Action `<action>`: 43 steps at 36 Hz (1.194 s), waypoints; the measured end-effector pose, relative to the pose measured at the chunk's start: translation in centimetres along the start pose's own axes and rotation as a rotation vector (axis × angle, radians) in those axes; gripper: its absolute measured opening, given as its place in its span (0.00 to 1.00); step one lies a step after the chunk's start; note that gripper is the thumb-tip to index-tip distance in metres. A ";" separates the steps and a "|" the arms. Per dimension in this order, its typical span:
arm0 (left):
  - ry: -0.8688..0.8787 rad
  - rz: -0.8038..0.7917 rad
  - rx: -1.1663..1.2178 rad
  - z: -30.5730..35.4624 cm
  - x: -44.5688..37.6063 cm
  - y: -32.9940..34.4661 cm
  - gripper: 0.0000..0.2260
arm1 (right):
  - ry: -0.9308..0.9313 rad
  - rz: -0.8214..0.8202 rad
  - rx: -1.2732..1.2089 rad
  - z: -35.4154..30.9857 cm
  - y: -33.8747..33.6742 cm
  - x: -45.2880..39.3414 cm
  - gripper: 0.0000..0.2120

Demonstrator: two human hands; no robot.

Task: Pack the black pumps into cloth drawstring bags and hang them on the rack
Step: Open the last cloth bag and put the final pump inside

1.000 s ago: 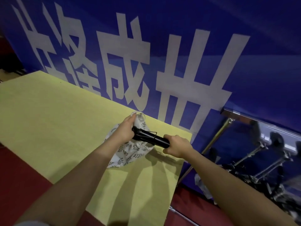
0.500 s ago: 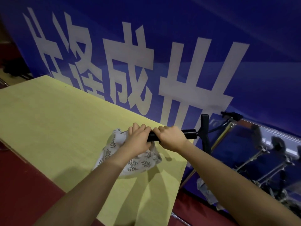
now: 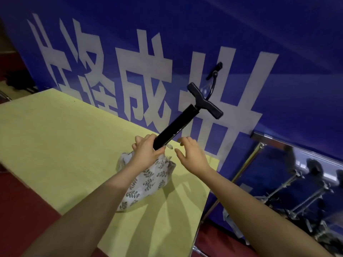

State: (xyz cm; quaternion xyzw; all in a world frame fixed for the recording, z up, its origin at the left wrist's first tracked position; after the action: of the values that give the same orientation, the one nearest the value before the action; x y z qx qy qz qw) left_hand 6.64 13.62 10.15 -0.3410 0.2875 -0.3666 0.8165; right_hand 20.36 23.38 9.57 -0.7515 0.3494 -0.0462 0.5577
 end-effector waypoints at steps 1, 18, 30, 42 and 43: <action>-0.004 -0.012 0.045 0.0 0.1 -0.1 0.08 | 0.049 -0.033 -0.052 -0.1 0.1 -0.3 0.20; -0.028 -0.075 0.411 -1.9 -0.5 -2.0 0.07 | 0.179 -0.165 -0.671 -2.9 -0.9 -4.0 0.07; -0.056 -0.078 0.375 -1.1 0.2 -1.0 0.10 | 0.193 -0.102 -1.131 -2.9 -3.9 -4.9 0.16; -0.009 -0.219 0.220 -1.0 0.1 -1.0 0.20 | 0.188 -0.036 -0.967 -4.2 -4.1 -5.2 0.12; -0.008 -0.229 0.174 -1.2 0.1 -0.9 0.25 | 0.180 -0.035 -0.954 -4.2 -3.9 -5.0 0.11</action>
State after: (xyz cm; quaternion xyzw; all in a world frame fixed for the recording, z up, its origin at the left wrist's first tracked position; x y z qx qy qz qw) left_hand 5.47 12.71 10.10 -0.3011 0.2106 -0.4794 0.7970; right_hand 16.51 23.45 16.11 -0.9221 0.3658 0.0452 0.1176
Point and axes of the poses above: each hand's wrist, its own x-axis away from the middle knuckle, its own y-axis out of the palm, z = x × y, the point moved 2 cm from there along -x, towards the middle knuckle
